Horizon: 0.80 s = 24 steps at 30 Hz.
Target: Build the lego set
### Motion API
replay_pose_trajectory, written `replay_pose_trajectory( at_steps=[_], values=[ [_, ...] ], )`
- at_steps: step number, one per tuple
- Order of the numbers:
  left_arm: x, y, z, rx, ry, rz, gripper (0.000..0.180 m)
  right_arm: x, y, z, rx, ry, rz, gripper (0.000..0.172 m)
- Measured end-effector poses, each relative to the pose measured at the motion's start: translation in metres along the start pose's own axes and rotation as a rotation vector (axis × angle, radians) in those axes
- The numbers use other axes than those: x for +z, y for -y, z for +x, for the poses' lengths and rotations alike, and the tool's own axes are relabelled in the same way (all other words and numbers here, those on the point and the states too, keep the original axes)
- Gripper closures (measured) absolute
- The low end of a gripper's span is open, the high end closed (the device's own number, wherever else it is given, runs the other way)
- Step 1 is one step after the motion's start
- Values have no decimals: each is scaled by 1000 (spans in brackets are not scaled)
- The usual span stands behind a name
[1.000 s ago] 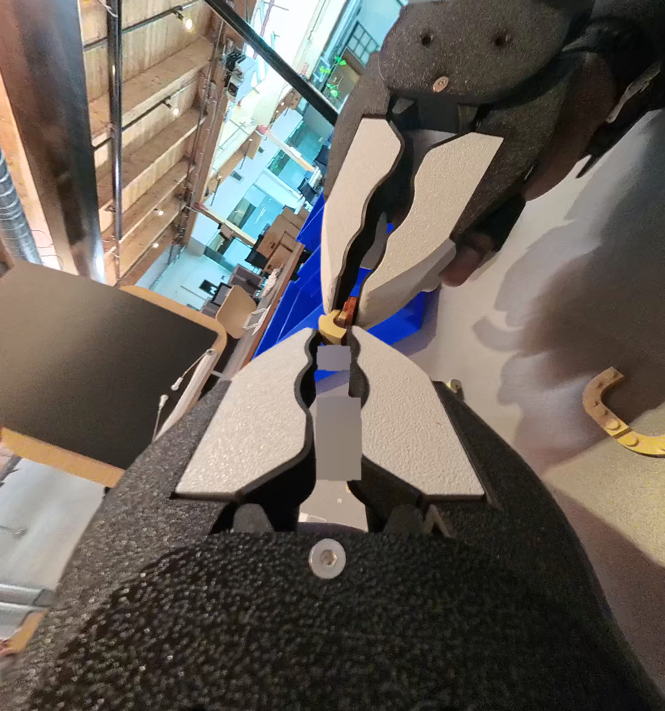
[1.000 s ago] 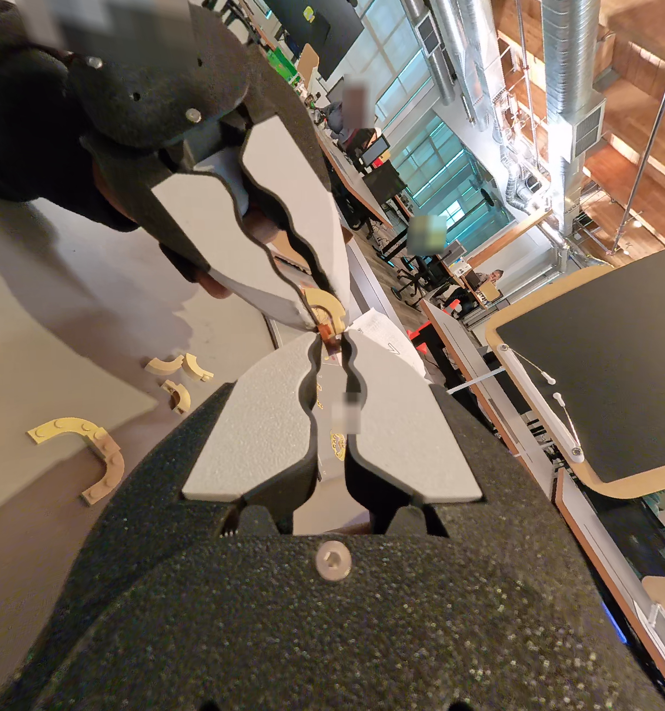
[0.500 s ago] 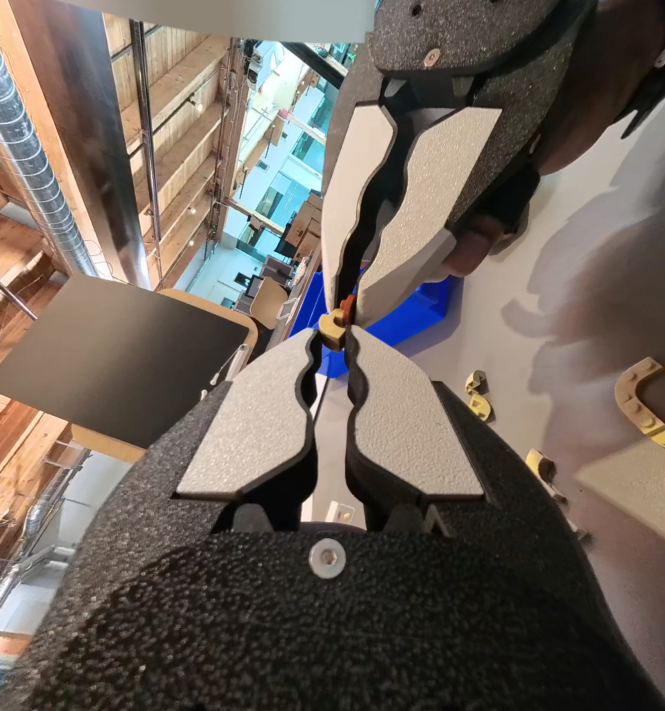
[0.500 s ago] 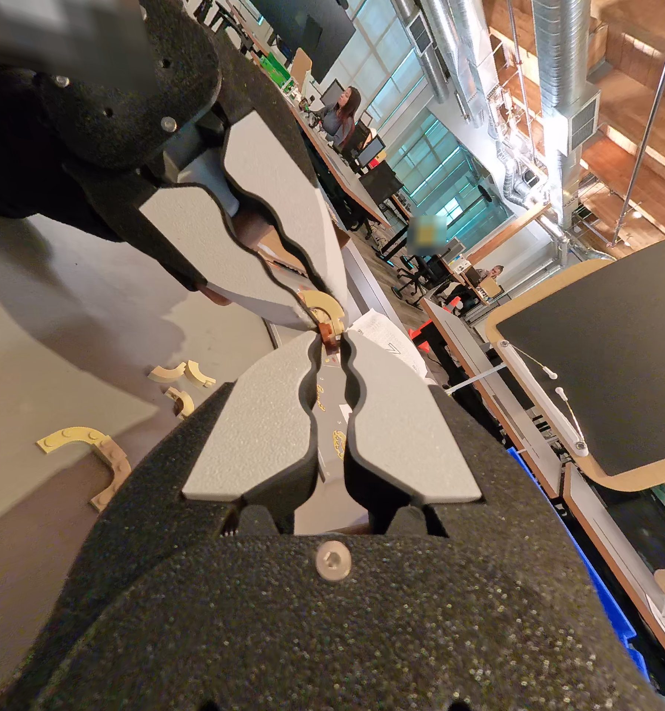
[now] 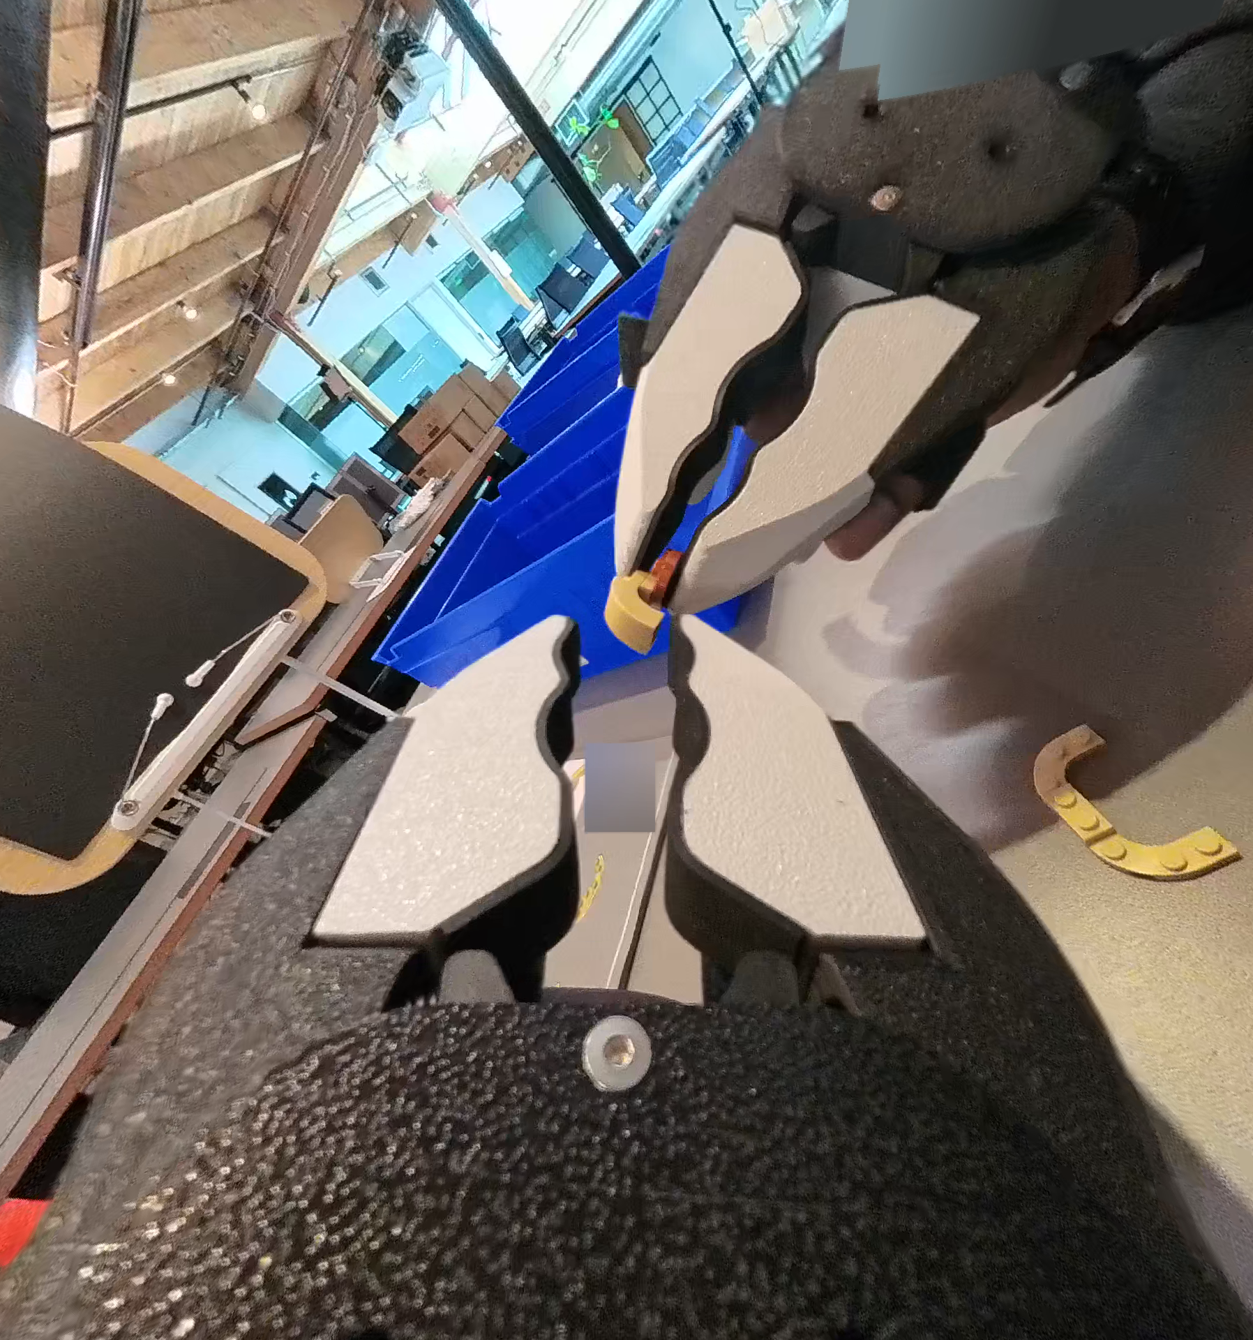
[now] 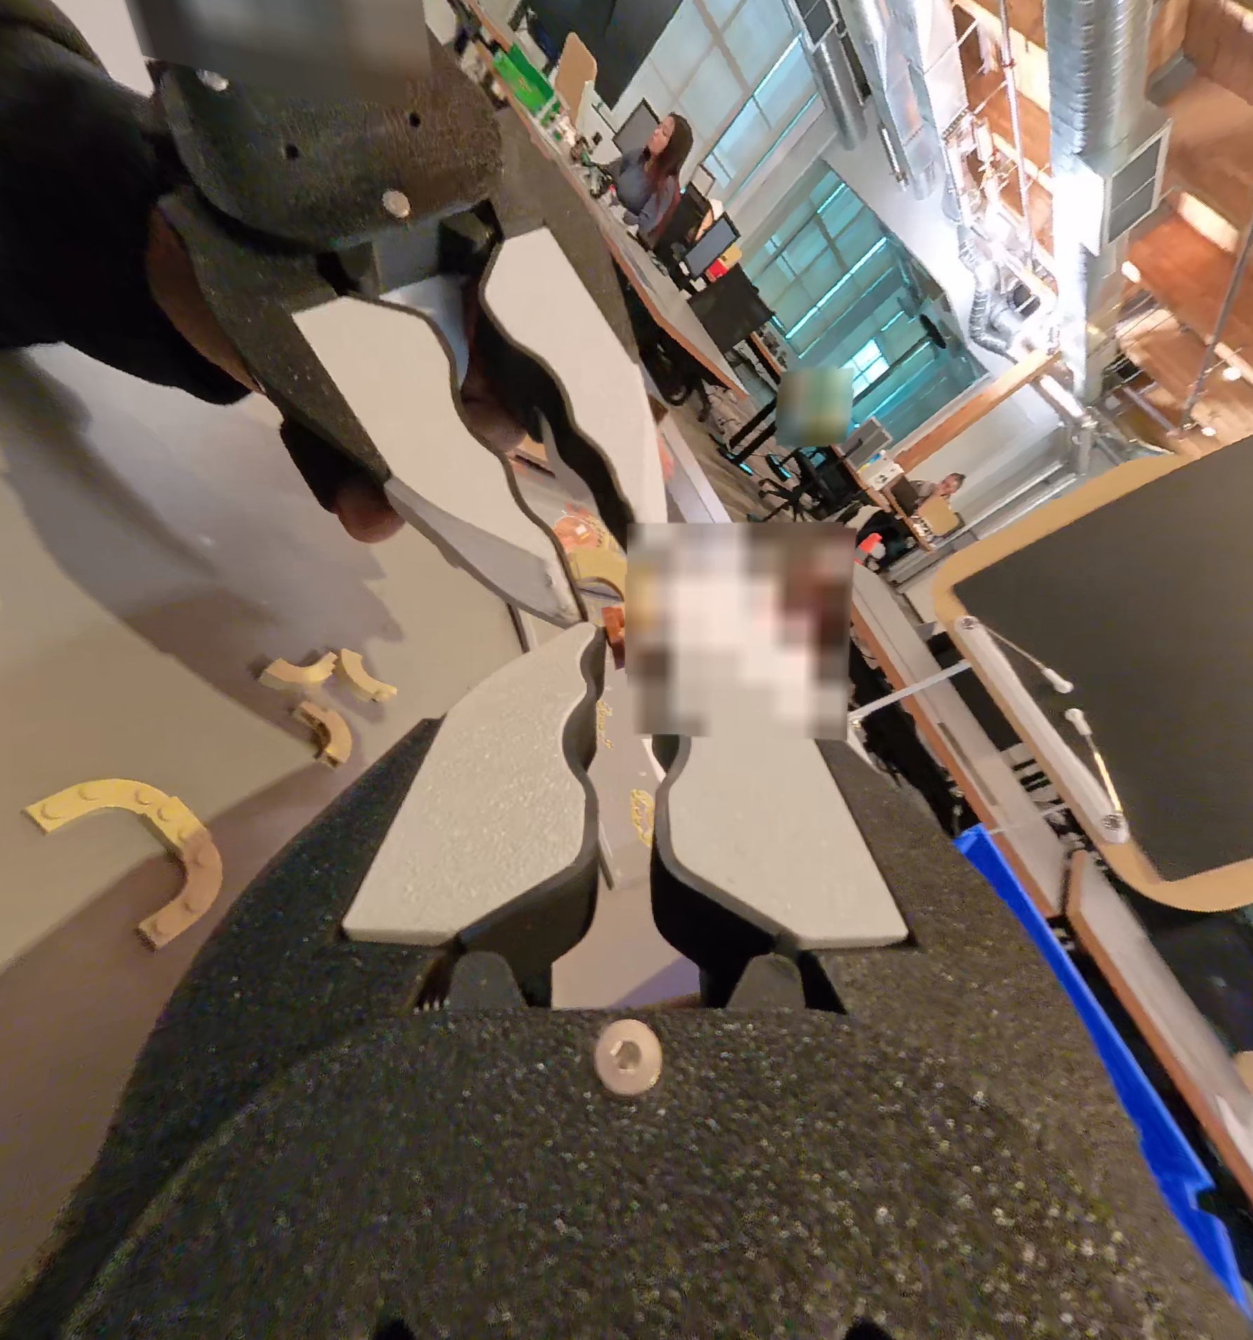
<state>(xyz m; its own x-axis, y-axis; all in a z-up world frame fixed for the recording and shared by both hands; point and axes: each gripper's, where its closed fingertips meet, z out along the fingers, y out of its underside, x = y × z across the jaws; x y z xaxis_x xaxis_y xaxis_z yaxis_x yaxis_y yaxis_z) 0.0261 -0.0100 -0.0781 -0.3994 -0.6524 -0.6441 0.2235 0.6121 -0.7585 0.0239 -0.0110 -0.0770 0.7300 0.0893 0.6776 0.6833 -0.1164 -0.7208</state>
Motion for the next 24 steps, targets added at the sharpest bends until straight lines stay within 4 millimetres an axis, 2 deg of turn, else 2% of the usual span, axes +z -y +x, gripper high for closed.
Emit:
replay_pose_trajectory(
  at_steps=[2,6,12,16,20,24],
  values=[
    [0,0,3,31,-3,0,167,0,0,-1,20,16,5,162],
    [0,0,2,37,19,5,168,1,1,-1,54,28,18,162],
    [-3,7,-5,-234,-11,128,169,-3,9,3,122,37,93,146],
    [-7,16,-2,-383,-94,218,169,-8,18,3,142,59,162,150],
    [-8,21,2,-445,-157,254,169,-10,22,1,115,58,187,152],
    [-7,20,4,-431,-162,237,169,-10,22,-2,89,57,177,157]
  ],
)
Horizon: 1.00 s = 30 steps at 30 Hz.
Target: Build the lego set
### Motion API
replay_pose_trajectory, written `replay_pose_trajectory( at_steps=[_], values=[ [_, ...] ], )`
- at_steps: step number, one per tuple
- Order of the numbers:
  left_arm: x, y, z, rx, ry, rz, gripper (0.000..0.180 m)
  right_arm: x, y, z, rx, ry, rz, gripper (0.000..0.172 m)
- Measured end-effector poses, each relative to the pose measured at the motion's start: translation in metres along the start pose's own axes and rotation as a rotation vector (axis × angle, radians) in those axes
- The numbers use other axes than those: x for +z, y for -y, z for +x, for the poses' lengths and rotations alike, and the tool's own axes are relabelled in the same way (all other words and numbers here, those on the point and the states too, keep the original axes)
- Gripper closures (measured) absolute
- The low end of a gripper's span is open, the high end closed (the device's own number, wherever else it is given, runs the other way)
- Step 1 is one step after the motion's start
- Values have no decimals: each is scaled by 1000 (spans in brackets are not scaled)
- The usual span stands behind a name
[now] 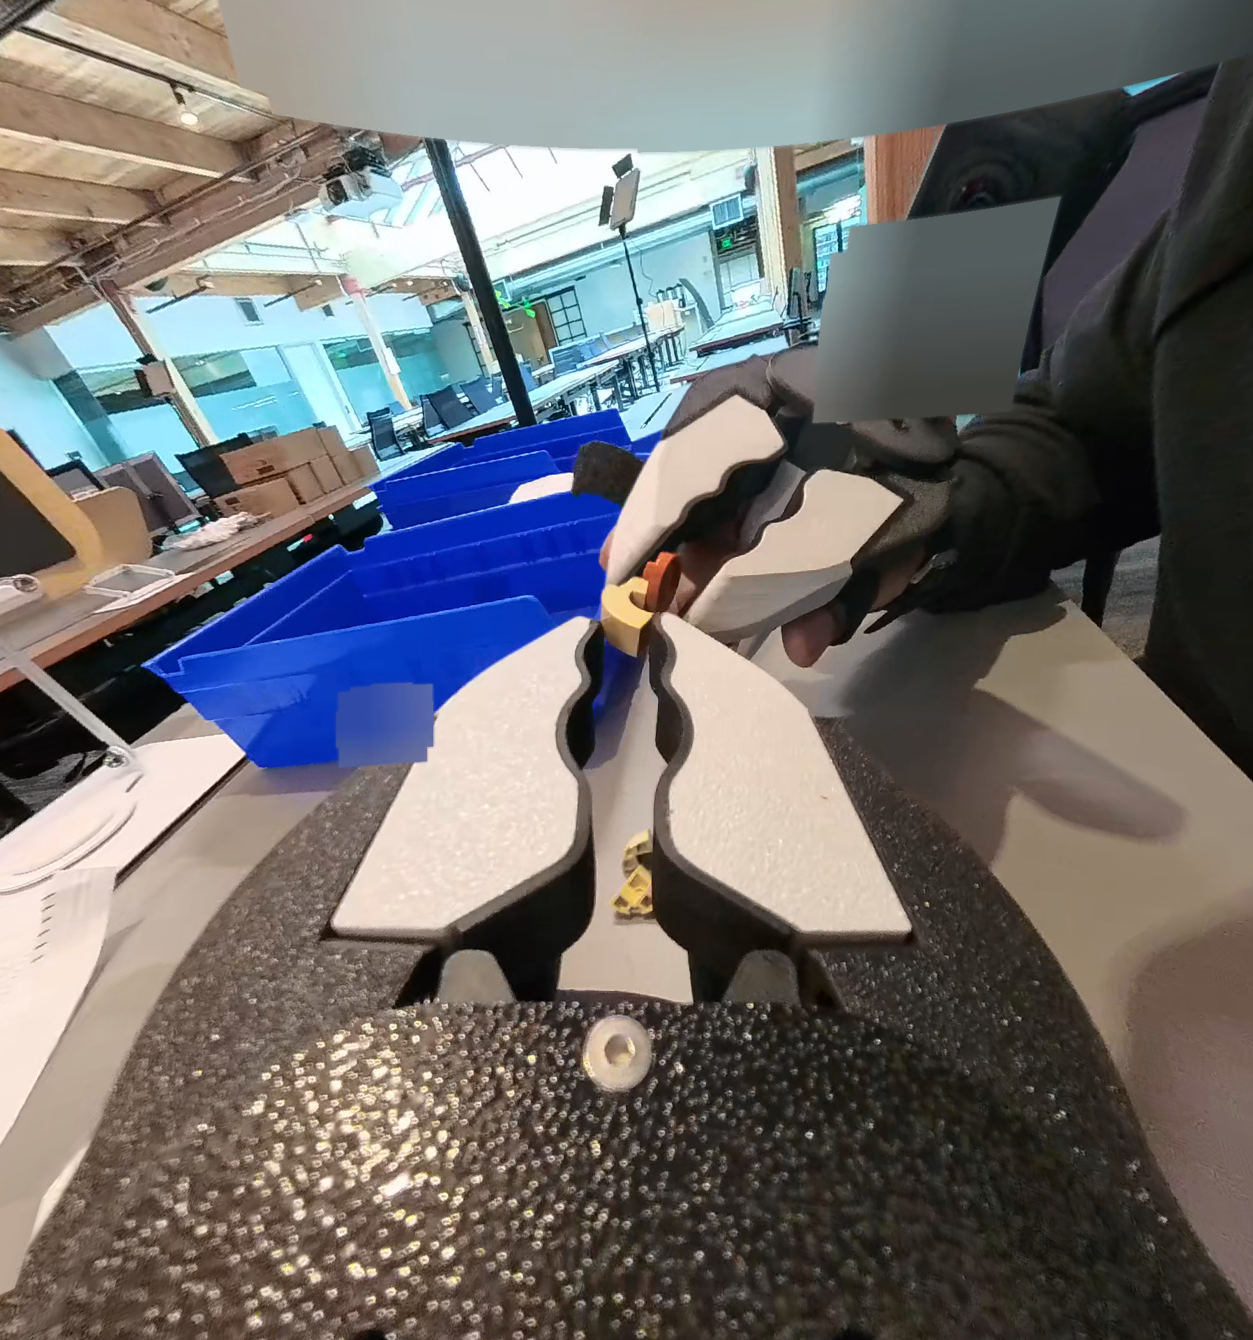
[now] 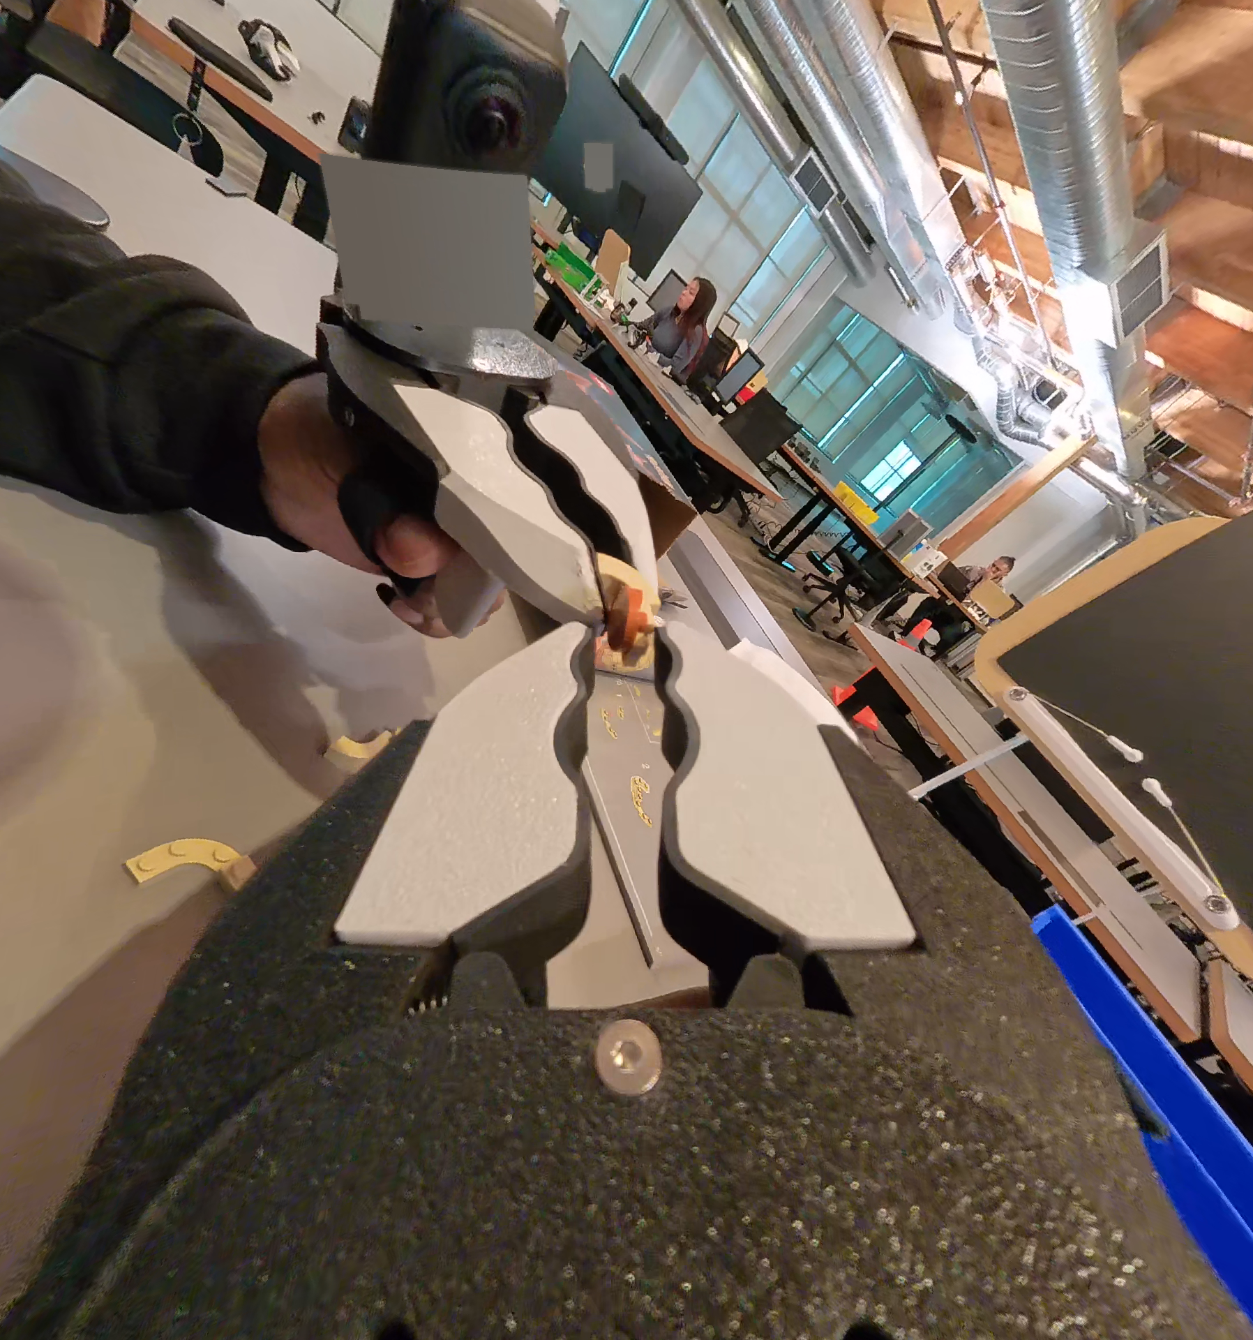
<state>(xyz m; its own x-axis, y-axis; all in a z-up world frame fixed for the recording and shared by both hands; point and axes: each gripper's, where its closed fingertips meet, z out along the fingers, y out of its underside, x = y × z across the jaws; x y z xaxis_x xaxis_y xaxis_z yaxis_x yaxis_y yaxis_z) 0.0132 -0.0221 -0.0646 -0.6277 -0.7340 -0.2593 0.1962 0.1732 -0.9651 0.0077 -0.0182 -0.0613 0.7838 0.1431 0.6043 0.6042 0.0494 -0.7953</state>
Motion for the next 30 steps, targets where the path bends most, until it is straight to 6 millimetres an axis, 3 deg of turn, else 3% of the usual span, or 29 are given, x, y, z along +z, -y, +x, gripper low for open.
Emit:
replay_pose_trajectory(
  at_steps=[19,26,30],
  values=[
    [0,-9,-3,234,93,-147,169,2,-11,-1,-49,-19,-100,162],
    [0,-11,-3,268,106,-172,169,2,-13,-1,-64,-23,-130,163],
    [-1,-7,-4,191,87,-119,169,3,-8,0,-38,-25,-73,162]
  ],
)
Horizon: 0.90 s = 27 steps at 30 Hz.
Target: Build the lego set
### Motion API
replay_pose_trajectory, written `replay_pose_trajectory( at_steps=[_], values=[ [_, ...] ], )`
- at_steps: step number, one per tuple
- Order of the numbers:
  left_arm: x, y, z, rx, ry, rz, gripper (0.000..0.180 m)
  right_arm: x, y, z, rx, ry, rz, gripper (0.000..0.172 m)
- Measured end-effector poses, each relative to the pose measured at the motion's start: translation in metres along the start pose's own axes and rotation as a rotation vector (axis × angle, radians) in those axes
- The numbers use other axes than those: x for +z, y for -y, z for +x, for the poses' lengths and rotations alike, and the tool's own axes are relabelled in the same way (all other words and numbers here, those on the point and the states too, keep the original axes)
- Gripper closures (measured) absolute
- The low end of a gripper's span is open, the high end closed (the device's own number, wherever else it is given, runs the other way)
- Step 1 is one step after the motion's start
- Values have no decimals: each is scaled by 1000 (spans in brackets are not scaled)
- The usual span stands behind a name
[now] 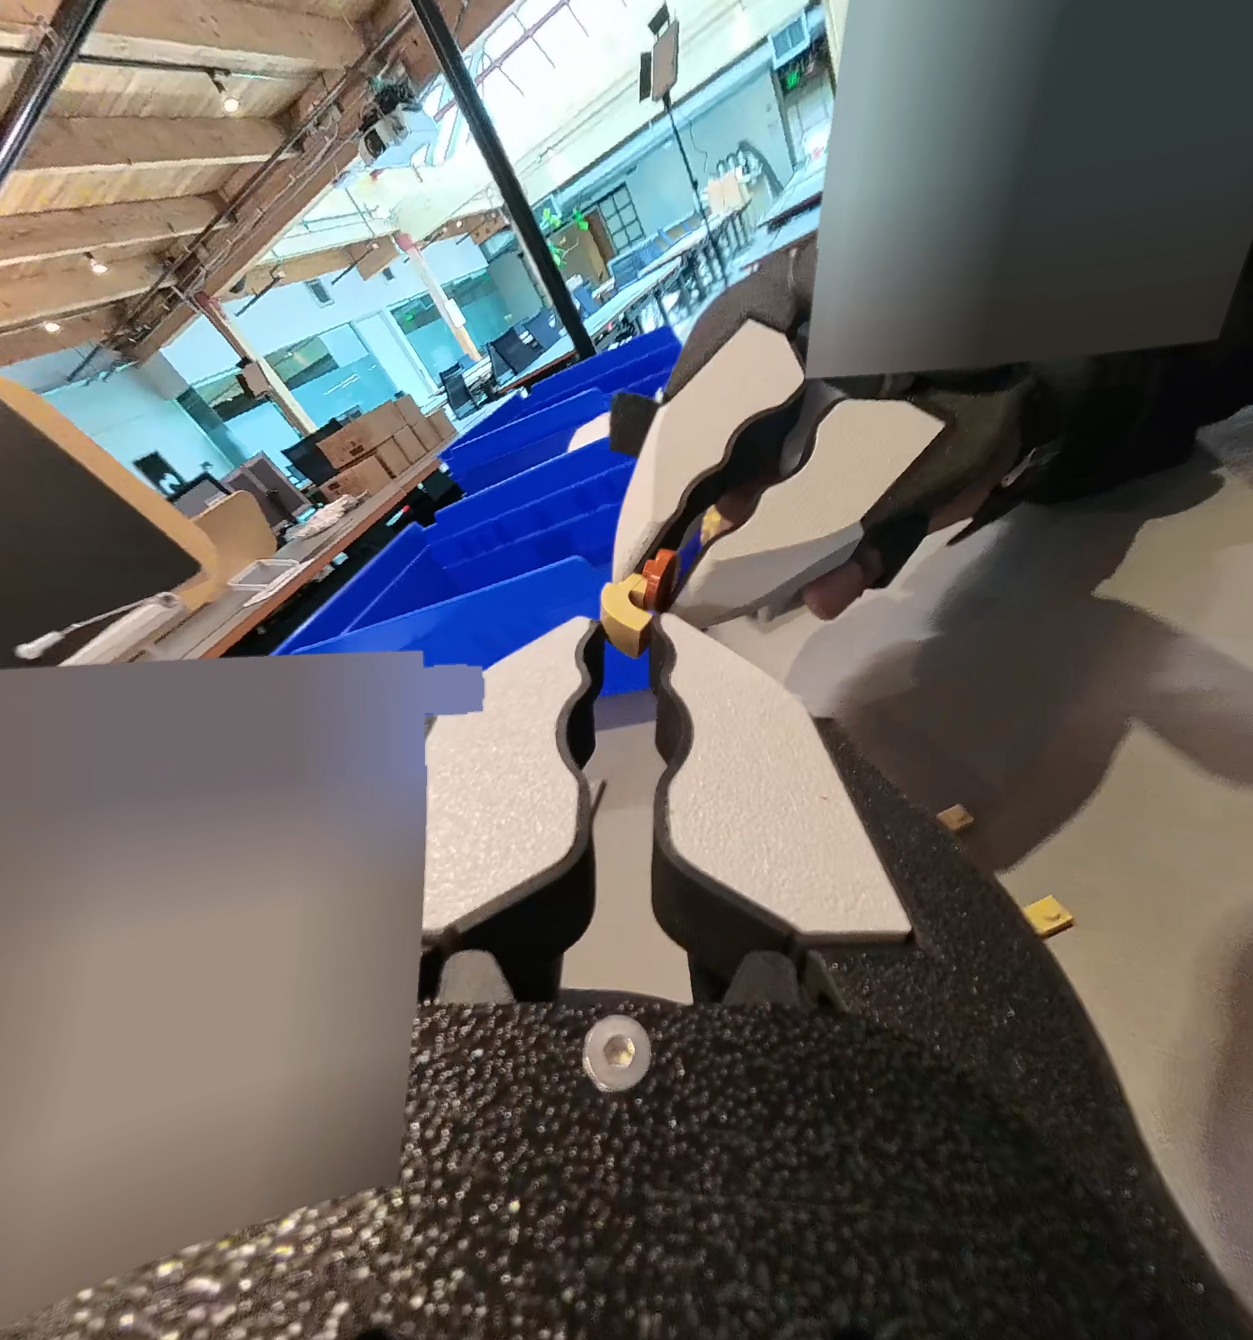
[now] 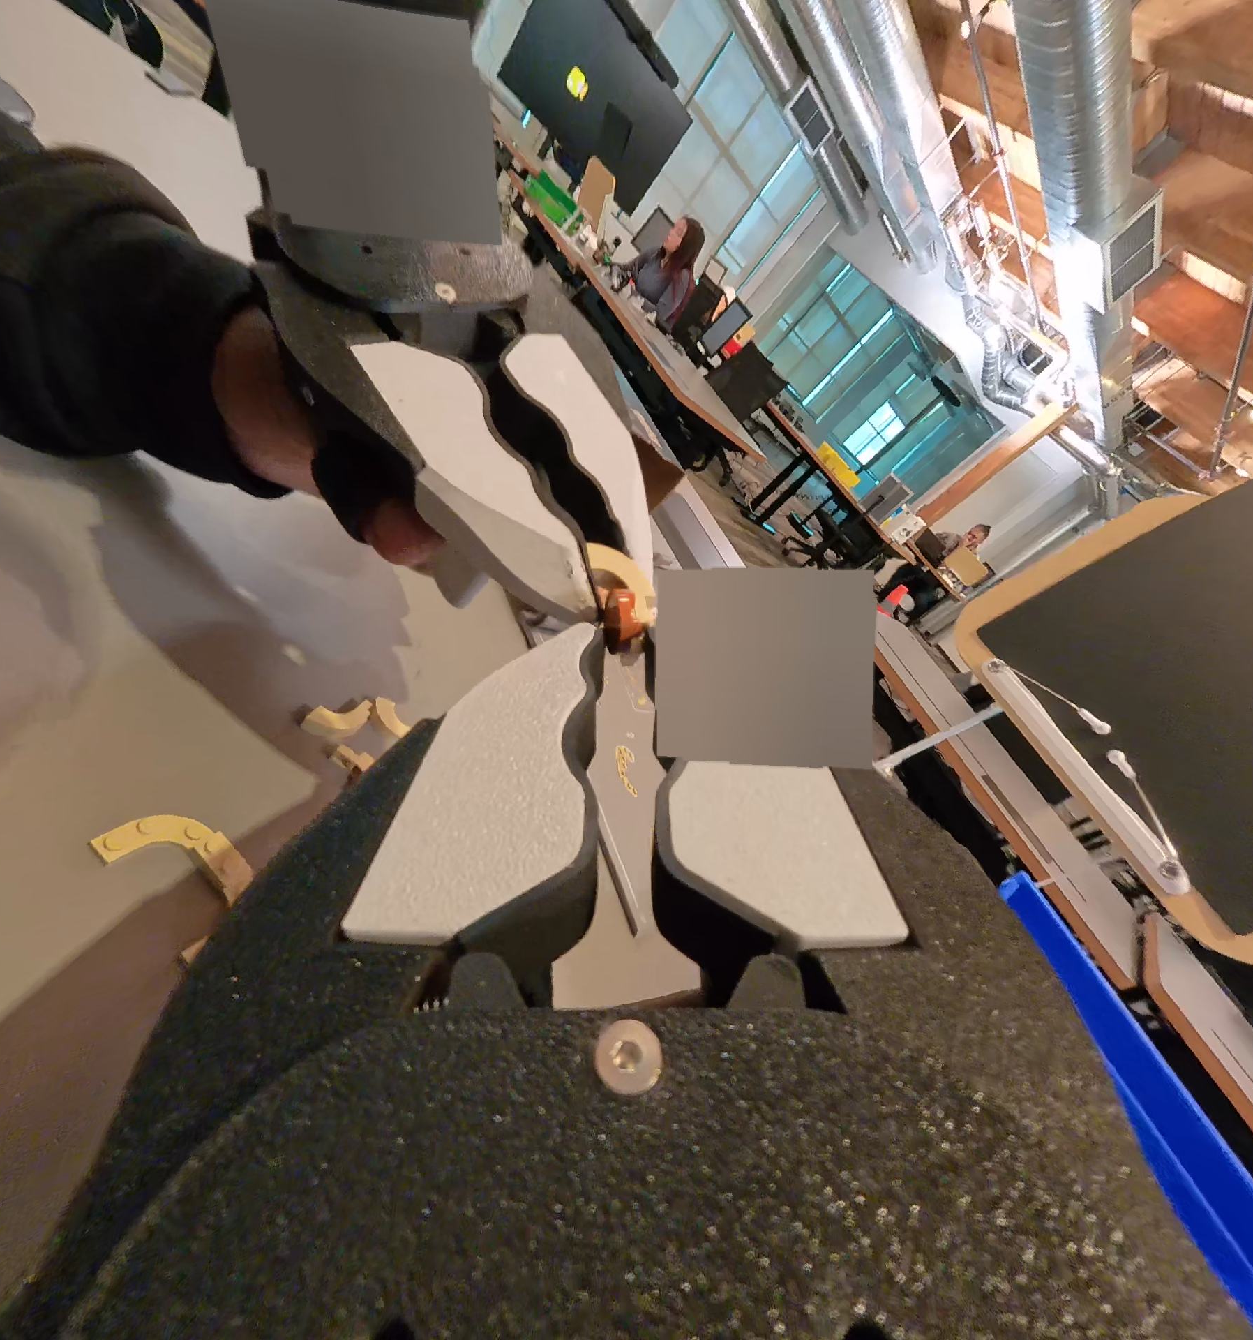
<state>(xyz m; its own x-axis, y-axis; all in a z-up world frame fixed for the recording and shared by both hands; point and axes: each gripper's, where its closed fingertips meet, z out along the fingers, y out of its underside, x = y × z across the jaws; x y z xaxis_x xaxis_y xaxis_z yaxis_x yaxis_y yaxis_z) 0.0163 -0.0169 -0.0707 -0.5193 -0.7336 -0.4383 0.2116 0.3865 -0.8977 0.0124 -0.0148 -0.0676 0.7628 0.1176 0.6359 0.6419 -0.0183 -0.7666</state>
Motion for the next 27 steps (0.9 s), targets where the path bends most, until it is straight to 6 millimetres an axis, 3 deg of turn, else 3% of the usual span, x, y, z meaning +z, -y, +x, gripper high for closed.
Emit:
replay_pose_trajectory(
  at_steps=[7,27],
  values=[
    [-4,12,6,-175,-100,129,169,-5,13,-3,101,75,116,150],
    [-6,9,16,-60,-147,90,169,-9,16,-11,76,134,143,160]
  ],
)
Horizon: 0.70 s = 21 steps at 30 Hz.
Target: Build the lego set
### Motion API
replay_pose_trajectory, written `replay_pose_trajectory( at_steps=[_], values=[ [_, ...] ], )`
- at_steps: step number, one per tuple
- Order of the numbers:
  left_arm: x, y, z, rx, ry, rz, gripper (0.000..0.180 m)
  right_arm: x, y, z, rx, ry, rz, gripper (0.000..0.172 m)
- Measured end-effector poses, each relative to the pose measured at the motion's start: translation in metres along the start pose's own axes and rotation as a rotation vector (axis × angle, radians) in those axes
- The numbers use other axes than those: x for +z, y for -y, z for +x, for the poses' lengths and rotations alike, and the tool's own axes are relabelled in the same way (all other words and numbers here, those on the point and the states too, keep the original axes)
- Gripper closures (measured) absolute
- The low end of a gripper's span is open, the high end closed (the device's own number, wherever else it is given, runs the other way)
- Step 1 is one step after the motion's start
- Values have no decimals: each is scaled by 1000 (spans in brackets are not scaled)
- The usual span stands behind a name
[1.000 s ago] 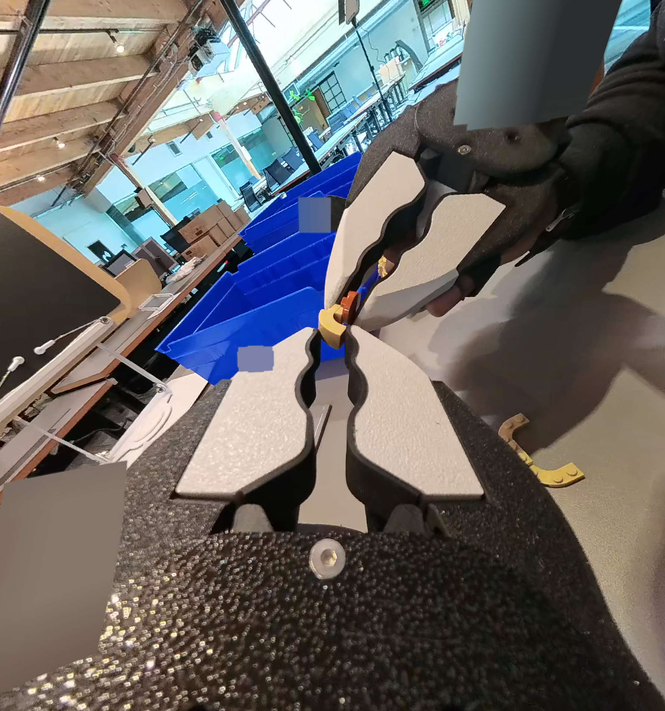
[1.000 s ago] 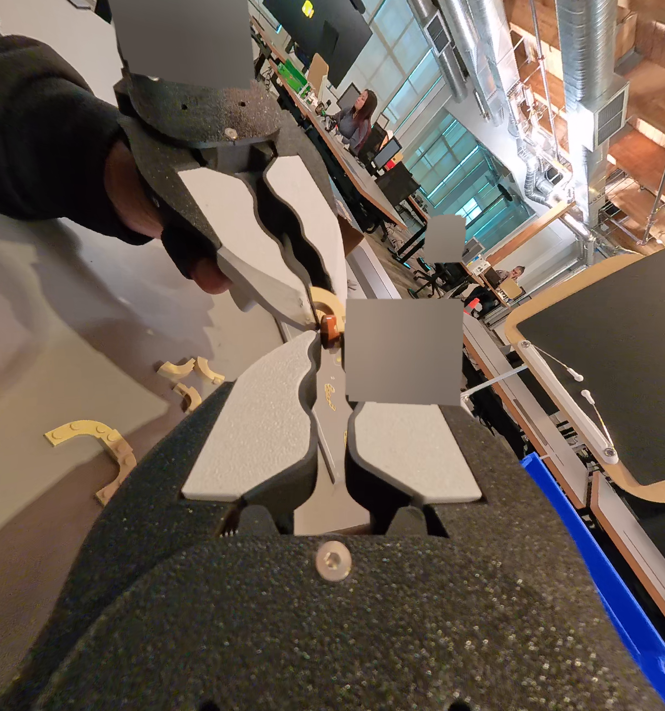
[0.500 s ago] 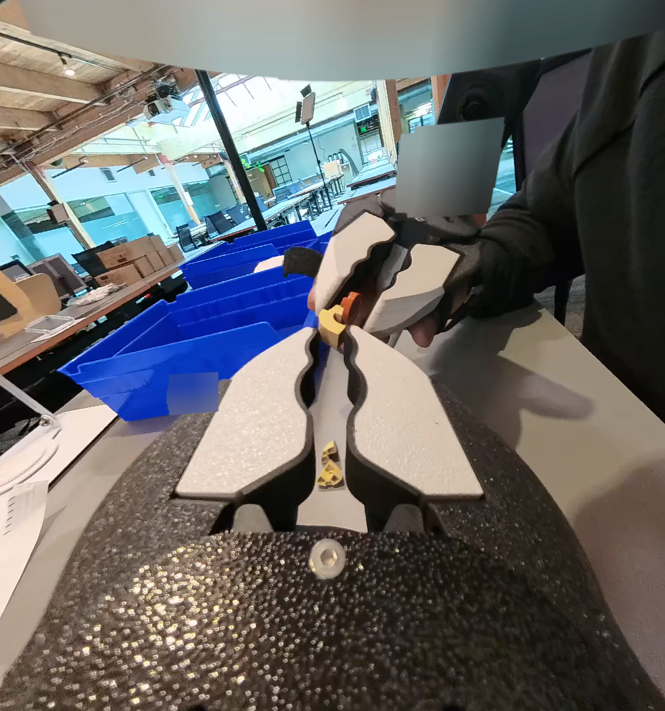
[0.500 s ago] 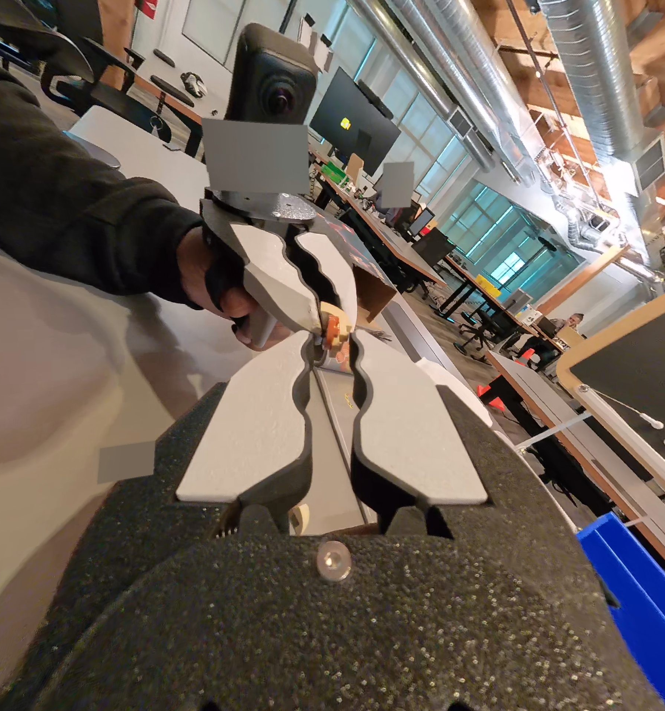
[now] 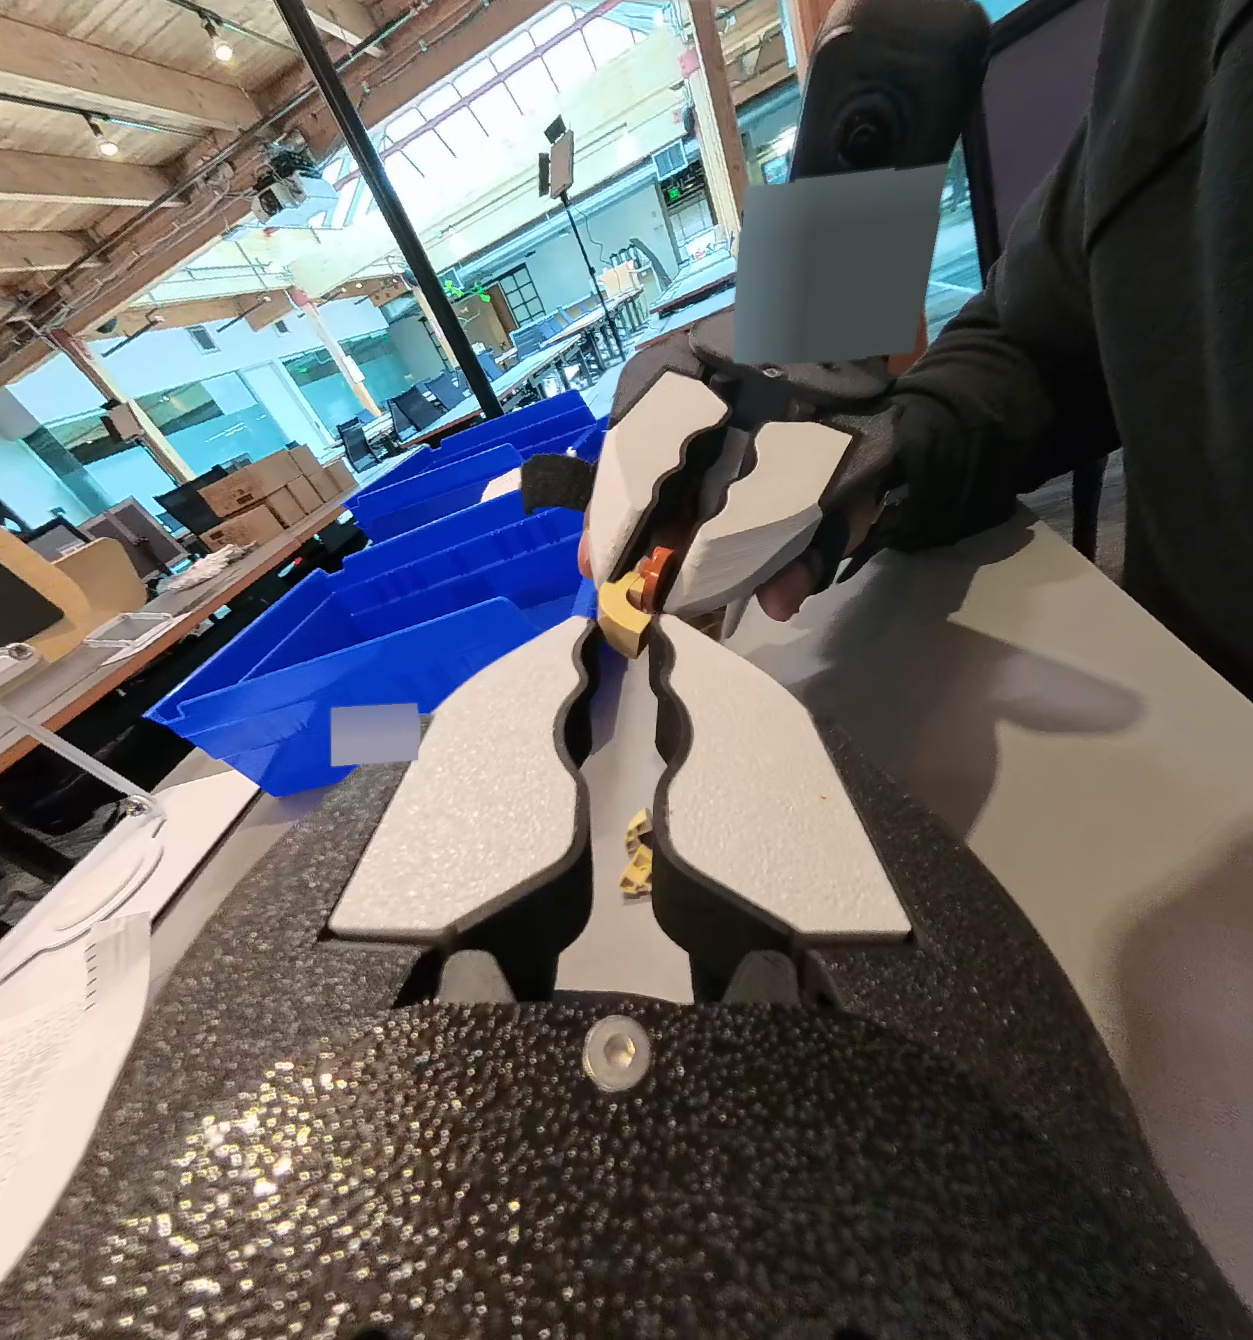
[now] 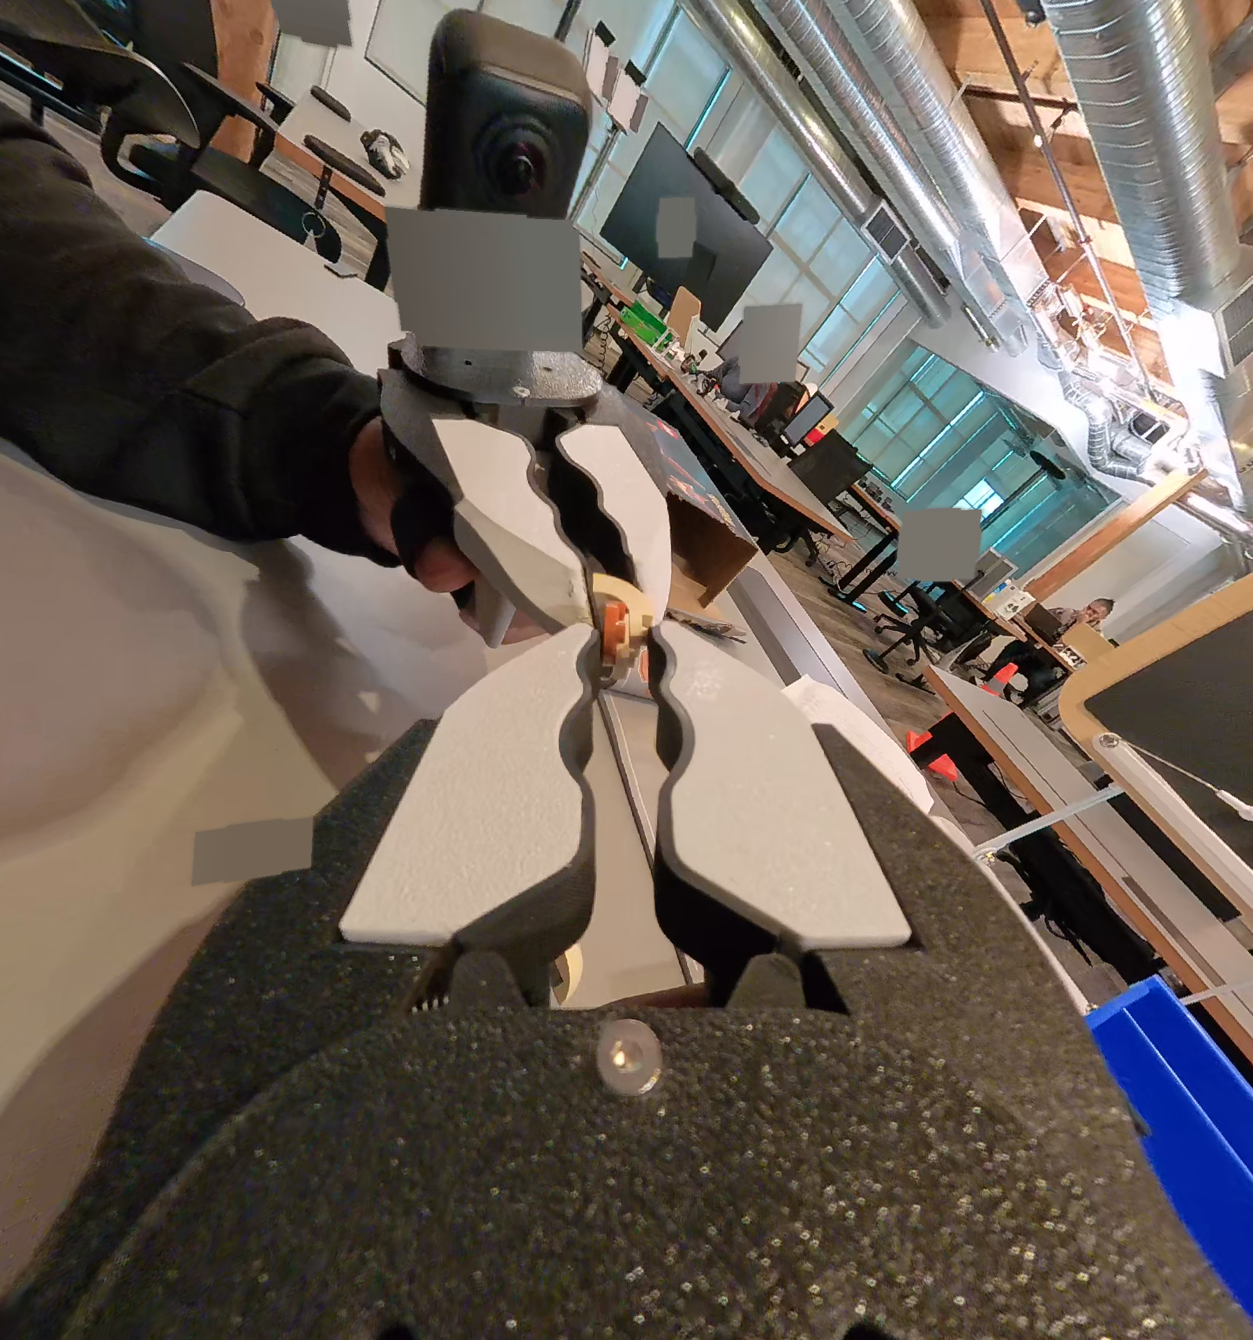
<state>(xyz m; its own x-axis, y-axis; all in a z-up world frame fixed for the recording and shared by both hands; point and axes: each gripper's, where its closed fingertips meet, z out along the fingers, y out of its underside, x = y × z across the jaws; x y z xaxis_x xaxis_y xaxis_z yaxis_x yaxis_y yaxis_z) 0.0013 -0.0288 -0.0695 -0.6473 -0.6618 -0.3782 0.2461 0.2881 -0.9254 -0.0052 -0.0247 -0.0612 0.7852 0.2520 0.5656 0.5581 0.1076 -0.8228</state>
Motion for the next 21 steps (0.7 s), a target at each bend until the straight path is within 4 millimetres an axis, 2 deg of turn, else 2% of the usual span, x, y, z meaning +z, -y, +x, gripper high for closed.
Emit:
replay_pose_trajectory(
  at_steps=[10,21],
  values=[
    [-2,-9,2,162,13,-98,166,2,-9,-4,43,50,-49,161],
    [0,-11,1,159,19,-103,165,2,-11,-3,97,60,-93,161]
  ],
)
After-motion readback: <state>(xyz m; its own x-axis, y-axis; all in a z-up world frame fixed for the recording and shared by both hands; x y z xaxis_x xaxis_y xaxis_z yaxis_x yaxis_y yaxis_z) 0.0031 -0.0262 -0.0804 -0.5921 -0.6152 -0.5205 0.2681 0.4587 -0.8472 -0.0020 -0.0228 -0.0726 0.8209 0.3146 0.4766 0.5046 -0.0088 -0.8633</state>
